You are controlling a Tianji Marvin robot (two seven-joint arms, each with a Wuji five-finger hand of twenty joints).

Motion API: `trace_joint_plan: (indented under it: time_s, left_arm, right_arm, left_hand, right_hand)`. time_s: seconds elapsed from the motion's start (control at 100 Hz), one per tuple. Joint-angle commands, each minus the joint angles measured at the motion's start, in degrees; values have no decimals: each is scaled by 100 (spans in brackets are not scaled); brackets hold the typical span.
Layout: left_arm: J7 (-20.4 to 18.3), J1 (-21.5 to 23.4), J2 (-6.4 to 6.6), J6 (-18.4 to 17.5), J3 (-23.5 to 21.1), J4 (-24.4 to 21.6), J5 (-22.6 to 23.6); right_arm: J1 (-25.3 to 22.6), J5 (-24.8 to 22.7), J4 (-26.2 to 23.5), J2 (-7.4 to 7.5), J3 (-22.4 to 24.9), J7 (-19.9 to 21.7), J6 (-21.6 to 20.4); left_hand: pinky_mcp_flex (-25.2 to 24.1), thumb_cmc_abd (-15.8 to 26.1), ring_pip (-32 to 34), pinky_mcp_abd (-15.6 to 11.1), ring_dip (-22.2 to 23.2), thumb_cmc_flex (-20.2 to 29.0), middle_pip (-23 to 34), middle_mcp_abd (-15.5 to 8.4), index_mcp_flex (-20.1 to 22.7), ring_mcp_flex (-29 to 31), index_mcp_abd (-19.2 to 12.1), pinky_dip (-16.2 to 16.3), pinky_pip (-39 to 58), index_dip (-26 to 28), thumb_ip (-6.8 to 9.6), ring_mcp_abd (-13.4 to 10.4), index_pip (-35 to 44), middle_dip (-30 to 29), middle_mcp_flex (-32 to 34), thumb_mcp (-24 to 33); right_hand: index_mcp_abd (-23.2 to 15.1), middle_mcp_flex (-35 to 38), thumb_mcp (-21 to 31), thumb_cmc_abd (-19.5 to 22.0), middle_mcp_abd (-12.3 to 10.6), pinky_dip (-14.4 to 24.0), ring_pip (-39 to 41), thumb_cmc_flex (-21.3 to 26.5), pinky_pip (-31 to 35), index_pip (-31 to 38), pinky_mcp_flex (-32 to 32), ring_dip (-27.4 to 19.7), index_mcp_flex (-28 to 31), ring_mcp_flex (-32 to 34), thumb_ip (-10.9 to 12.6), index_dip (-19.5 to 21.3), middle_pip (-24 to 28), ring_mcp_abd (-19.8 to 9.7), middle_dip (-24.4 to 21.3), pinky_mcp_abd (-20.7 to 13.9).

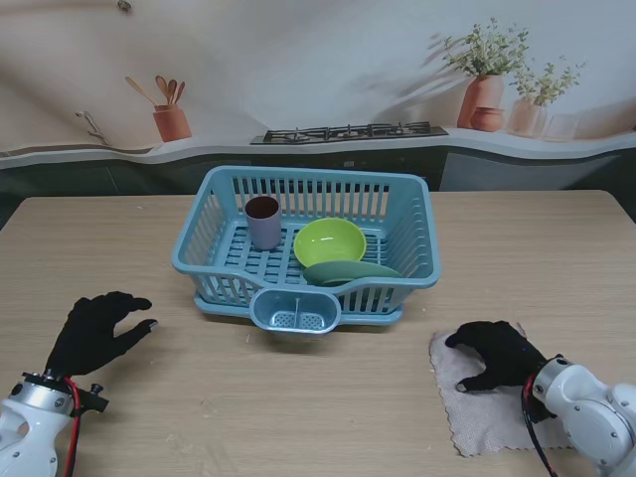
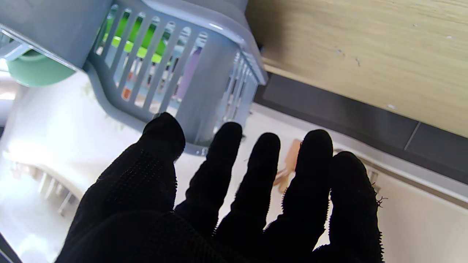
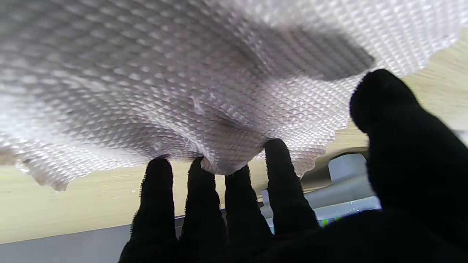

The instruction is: Clear dishes and wipe the table

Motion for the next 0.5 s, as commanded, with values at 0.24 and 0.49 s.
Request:
trace_joint_plan:
  time_s: [0.24,0.49]
  left_arm:
    - [-107,45,-35,7,0,-67,-51]
    - [-97,42,-37,-1,-4,-59,-57]
  right_arm:
    - [-7,-640,190,69,-205,143,-231]
    - [53,-1022,320,67,-446,-337,-188]
  left_hand:
    - [-92,250,0,141,-3,-52,-35,111,214,-71,88,-108,-98,-28,153,191,-39,-81,-45,58]
    - [-92,265,2,142,-1,-42,-37,116,218,-67,94,-110,-97,-29,156,192,-36,-82,-39,25]
  right_hand:
    - [580,240,1892,-1165,198,430,2075,306,2491,684,808,756,273,767,-146,-32,1175,80,323,-1]
    - [665,1113,2527,-1308,385,835,4279,1088,4704,1968,2268,1706,737,1878,-79,287,2308,41,768,-589]
